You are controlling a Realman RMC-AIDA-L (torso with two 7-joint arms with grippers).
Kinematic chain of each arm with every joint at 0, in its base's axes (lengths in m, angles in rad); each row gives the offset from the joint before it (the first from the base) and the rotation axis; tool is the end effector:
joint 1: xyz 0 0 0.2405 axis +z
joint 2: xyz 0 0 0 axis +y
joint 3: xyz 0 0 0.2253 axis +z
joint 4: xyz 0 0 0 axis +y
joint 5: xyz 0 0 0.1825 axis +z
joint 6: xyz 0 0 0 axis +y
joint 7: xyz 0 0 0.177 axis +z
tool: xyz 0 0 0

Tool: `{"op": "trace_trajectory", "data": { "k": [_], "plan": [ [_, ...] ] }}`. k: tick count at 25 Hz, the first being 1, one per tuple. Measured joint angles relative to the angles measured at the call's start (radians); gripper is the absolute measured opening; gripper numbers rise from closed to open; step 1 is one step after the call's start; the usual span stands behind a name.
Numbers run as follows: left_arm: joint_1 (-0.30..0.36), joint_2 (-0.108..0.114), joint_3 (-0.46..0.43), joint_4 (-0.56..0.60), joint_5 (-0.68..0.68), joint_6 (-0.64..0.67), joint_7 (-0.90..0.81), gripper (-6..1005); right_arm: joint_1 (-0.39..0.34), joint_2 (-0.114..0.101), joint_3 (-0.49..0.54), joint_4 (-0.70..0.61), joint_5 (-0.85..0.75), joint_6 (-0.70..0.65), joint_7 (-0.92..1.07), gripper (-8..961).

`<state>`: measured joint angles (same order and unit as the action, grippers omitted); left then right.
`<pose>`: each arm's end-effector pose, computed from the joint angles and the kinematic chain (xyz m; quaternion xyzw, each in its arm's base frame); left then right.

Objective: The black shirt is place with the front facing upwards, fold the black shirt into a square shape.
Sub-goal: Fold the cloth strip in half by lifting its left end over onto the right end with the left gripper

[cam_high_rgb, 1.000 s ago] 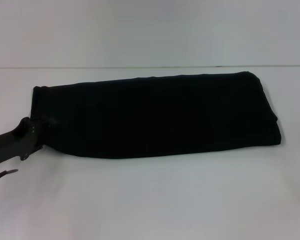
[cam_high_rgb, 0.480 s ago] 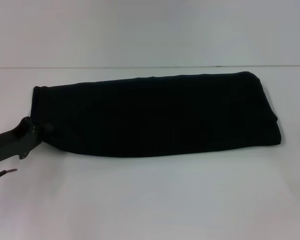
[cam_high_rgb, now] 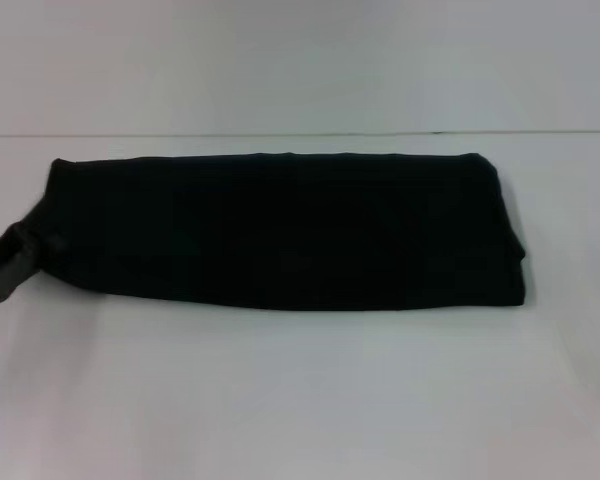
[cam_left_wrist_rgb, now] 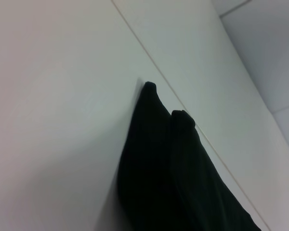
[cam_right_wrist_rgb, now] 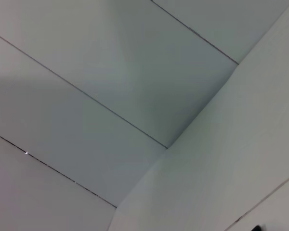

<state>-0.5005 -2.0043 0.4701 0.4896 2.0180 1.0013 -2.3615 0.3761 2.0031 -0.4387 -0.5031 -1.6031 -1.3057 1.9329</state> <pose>-0.3271 0.3536 0.0346 -0.5426 -0.7245 -0.3206 0.2788 0.2976 0.3319 0.0819 -0.6098 0.5698 0.4728 0.2828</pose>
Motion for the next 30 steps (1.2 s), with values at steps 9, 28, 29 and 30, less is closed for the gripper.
{"op": "trace_trajectory", "data": {
  "k": [9,28,29,30],
  "plan": [
    [0.078,0.005,-0.060,0.058,0.000,-0.031,-0.004,35,-0.006,0.003,0.002,0.001,0.000,0.014,0.005,701],
    [-0.002,-0.155,-0.005,0.438,-0.166,0.383,-0.049,39,0.001,-0.001,0.014,0.015,0.000,0.007,0.000,701],
    [-0.013,-0.160,0.014,0.444,-0.172,0.385,-0.050,39,0.002,-0.001,0.014,0.015,0.000,0.007,0.000,701],
    [-0.024,-0.165,0.045,0.444,-0.182,0.384,-0.050,39,0.002,-0.001,0.014,0.015,0.000,0.007,0.000,701]
  ]
}}
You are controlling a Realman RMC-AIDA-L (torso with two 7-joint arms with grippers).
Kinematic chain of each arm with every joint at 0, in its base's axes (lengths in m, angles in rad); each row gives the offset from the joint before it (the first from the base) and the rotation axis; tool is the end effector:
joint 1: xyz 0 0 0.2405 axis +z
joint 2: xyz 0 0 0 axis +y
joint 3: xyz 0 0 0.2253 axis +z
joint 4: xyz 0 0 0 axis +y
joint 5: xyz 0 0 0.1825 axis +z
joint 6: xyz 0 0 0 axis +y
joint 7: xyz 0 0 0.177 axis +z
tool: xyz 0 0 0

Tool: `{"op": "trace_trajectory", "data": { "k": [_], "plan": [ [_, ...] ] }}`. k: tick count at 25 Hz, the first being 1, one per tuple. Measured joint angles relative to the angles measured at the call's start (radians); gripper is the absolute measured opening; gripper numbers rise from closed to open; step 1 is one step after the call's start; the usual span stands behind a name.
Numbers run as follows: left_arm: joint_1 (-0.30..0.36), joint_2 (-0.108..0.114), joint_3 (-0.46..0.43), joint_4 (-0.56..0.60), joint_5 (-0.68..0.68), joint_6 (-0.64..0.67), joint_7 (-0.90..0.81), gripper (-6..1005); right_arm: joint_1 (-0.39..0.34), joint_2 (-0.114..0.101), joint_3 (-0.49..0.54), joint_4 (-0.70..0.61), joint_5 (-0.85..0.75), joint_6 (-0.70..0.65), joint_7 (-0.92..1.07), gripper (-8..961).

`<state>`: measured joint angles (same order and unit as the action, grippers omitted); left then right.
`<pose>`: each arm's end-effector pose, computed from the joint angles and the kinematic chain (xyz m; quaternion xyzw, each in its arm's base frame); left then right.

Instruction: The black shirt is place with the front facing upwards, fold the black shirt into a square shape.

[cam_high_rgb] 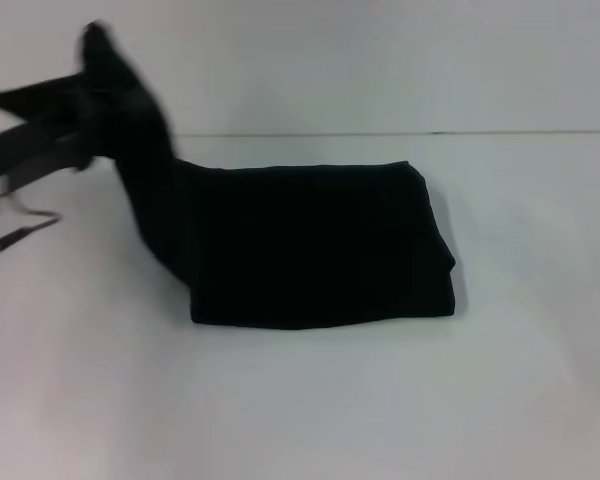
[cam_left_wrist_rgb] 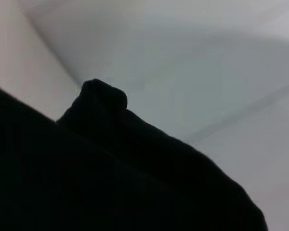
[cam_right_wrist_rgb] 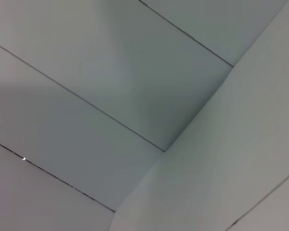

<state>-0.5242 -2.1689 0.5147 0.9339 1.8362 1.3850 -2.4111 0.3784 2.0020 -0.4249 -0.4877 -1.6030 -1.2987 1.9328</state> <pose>-0.1915 0.3625 0.0576 -0.6662 -0.5831 -0.4407 0.1479 0.3001 0.3320 0.0817 -0.6013 0.5750 0.4763 0.2846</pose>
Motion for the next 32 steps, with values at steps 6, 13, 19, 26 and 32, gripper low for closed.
{"op": "trace_trajectory", "data": {
  "k": [6,13,19,26,32],
  "plan": [
    [-0.092,0.001,0.311,-0.091,-0.072,-0.117,0.045,41,0.003,0.003,-0.004,0.000,-0.001,-0.002,0.000,699],
    [-0.222,0.000,0.615,-0.221,-0.072,-0.340,0.105,43,0.004,0.006,-0.010,0.001,-0.005,-0.001,-0.001,700],
    [-0.315,-0.002,0.803,-0.330,-0.070,-0.481,0.224,44,0.004,0.006,-0.011,0.002,-0.006,-0.002,-0.003,700],
    [-0.324,-0.004,0.936,-0.307,-0.078,-0.512,0.232,174,0.003,0.005,-0.011,0.002,-0.006,0.003,-0.003,701],
    [-0.149,0.005,0.662,-0.082,-0.108,-0.227,0.160,373,0.004,-0.009,-0.027,0.002,-0.008,-0.013,0.005,701]
  ]
}}
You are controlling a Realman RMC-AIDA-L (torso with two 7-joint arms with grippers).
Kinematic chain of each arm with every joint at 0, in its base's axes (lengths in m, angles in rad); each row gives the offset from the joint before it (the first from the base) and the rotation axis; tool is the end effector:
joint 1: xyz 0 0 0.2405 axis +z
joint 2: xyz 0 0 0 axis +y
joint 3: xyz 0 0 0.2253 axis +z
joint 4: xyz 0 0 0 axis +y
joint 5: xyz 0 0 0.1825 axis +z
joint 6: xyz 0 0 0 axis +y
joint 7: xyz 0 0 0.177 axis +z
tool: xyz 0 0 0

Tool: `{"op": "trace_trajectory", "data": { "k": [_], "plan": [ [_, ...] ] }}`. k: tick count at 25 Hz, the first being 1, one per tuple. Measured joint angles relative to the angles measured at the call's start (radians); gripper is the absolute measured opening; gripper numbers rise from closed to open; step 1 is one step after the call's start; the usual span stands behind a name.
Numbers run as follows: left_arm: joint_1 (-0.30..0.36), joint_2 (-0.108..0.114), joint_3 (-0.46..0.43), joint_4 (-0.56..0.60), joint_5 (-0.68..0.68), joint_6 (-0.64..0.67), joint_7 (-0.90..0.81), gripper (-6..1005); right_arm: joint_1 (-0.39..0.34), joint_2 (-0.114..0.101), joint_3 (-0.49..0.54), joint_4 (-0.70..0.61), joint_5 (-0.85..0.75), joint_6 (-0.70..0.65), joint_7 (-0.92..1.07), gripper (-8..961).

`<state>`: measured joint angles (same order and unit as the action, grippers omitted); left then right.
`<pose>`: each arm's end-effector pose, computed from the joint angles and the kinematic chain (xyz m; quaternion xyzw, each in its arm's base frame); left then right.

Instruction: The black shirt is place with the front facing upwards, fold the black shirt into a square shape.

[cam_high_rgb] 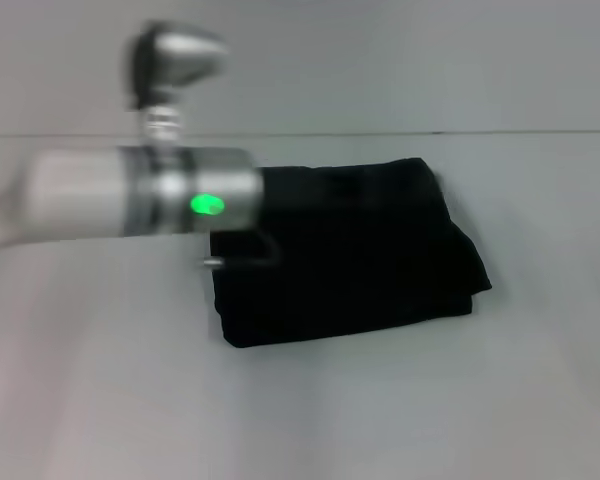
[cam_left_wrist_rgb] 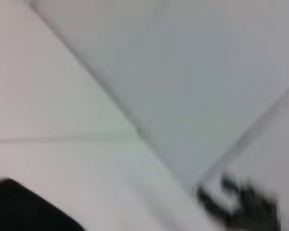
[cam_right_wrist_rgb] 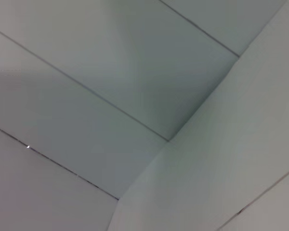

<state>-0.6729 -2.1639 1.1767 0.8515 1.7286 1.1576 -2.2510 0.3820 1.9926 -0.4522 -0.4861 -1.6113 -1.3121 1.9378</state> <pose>-0.0930 0.3582 -0.0567 -0.8520 -0.4376 -0.2806 0.0617 0.2962 0.3320 0.0786 -0.6156 0.5734 0.4668 0.2727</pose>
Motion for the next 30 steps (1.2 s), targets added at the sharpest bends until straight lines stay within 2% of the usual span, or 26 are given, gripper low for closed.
{"op": "trace_trajectory", "data": {
  "k": [2,4,7,9,14,15,17,20,23,25,30],
  "plan": [
    [0.050,0.014,-0.111,0.013,0.000,0.062,-0.088,436,0.000,-0.006,-0.012,0.000,-0.001,-0.003,0.003,700],
    [0.077,0.047,-0.171,-0.029,0.001,0.123,-0.170,495,-0.001,-0.009,-0.019,0.000,-0.008,-0.005,0.005,699],
    [0.102,0.095,-0.233,-0.141,0.000,0.208,-0.209,584,0.007,-0.011,-0.023,-0.003,-0.049,-0.008,0.021,699],
    [0.124,0.110,-0.245,-0.177,0.006,0.243,-0.204,643,0.020,-0.013,-0.024,-0.007,-0.086,-0.010,0.035,699],
    [0.176,0.125,-0.250,-0.203,0.049,0.274,-0.204,863,0.078,-0.026,-0.027,-0.012,-0.215,-0.011,0.082,699],
    [0.182,0.126,-0.252,-0.206,0.052,0.277,-0.202,880,0.093,-0.032,-0.030,-0.013,-0.241,-0.011,0.095,700],
    [0.198,0.125,-0.256,-0.205,0.051,0.288,-0.187,913,0.132,-0.050,-0.046,-0.015,-0.300,-0.014,0.136,700],
    [0.208,0.122,-0.258,-0.199,0.049,0.301,-0.167,963,0.218,-0.090,-0.109,-0.020,-0.394,-0.016,0.236,700],
    [0.208,0.122,-0.265,-0.197,0.051,0.310,-0.151,961,0.309,-0.118,-0.169,-0.027,-0.496,0.002,0.354,700],
    [0.208,0.121,-0.269,-0.197,0.052,0.311,-0.137,959,0.365,-0.118,-0.188,-0.033,-0.563,0.016,0.418,700],
    [0.212,0.120,-0.307,-0.195,0.049,0.335,-0.094,949,0.482,-0.099,-0.289,-0.035,-0.715,0.079,0.582,700]
  ]
}}
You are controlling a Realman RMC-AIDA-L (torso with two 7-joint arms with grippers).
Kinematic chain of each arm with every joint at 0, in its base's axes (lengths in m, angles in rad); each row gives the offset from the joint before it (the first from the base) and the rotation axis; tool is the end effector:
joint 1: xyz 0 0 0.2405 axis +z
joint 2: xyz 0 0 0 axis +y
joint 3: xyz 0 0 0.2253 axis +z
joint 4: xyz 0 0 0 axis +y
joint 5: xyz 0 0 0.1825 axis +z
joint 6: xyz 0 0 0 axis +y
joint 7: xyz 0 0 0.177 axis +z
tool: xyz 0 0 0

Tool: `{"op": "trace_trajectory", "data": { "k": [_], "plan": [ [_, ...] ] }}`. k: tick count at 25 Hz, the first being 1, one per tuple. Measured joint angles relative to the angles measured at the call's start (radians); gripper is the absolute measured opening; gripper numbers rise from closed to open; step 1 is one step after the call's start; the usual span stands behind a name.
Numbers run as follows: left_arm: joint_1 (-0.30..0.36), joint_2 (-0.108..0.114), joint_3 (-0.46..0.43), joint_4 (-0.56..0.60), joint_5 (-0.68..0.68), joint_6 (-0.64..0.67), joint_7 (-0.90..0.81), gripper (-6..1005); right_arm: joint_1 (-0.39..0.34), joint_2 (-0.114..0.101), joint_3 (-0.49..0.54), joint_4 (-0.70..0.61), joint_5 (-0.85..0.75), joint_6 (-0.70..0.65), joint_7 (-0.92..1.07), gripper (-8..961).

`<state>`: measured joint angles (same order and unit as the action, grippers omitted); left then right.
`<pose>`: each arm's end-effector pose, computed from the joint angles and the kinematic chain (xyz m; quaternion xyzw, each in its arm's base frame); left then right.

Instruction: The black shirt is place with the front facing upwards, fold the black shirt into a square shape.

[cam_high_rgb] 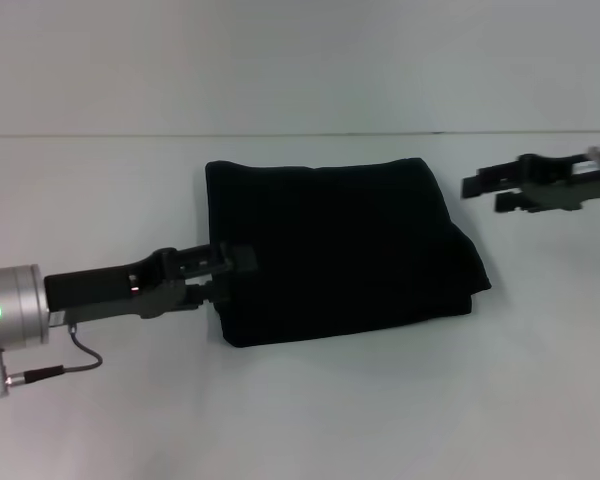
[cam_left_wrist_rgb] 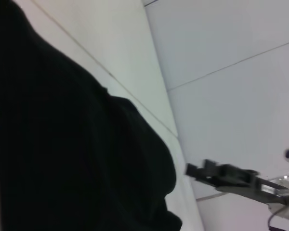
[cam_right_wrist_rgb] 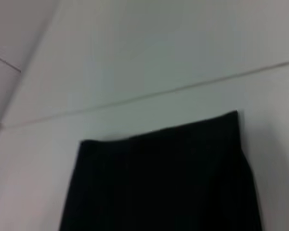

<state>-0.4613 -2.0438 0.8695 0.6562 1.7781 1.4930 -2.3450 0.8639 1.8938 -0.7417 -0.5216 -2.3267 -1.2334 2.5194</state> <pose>-0.2108 0.3068 -0.0083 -0.7203 -0.6234 -0.3042 0.0093 0.2101 0.4055 0.0212 -0.7700 0.6019 0.1144 0.1781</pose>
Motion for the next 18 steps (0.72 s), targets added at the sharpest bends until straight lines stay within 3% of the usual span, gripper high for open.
{"op": "trace_trajectory", "data": {
  "k": [7,13,18],
  "plan": [
    [0.002,-0.003,-0.034,-0.002,-0.004,0.016,0.027,950,0.111,0.041,-0.090,-0.020,-0.116,0.080,0.144,700],
    [-0.001,-0.012,-0.052,-0.001,-0.004,0.026,0.029,950,0.132,0.065,-0.133,0.008,-0.127,0.143,0.163,701],
    [-0.007,-0.016,-0.055,-0.001,-0.004,0.024,0.030,950,0.139,0.072,-0.163,0.042,-0.128,0.198,0.165,701]
  ]
}}
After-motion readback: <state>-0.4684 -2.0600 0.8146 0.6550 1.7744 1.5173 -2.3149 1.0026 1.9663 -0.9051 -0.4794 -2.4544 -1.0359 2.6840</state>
